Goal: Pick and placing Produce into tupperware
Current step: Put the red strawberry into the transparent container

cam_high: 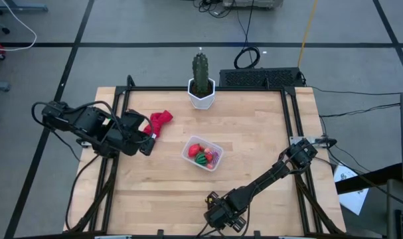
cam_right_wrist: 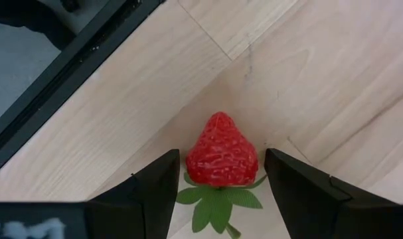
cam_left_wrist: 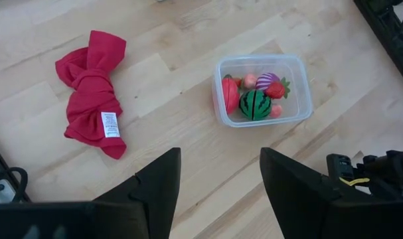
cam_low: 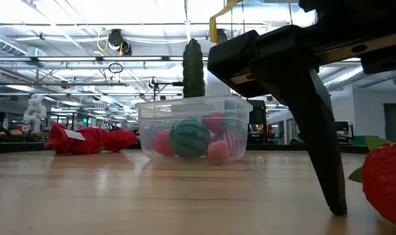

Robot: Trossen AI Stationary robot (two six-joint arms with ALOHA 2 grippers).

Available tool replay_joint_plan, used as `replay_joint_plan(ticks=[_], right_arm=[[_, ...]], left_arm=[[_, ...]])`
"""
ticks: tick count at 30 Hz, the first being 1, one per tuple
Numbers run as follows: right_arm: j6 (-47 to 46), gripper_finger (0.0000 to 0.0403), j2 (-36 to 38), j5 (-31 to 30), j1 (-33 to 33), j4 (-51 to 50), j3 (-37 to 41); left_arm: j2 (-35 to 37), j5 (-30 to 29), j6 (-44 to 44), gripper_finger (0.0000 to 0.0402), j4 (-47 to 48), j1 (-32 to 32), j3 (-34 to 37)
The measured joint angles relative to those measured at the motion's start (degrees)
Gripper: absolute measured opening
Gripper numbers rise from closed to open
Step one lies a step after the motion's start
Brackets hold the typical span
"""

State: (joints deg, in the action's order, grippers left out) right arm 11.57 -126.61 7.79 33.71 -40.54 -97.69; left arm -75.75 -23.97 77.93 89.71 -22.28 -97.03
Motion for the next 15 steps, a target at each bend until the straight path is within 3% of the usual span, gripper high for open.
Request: replay_joint_plan(ticks=[7,15], right_arm=[[-0.07,0.0209,0.00,-0.02,-0.02,0.90,0.04],[-0.39,0.0150,-0.04,0.01,-0.62,1.30,0.04]], left_arm=[[0.00,0.00,0.00,0.0209,0.00,0.01,0.00],[0.00,0.00,-0.01,0.0209,0.00,0.01,0.02]])
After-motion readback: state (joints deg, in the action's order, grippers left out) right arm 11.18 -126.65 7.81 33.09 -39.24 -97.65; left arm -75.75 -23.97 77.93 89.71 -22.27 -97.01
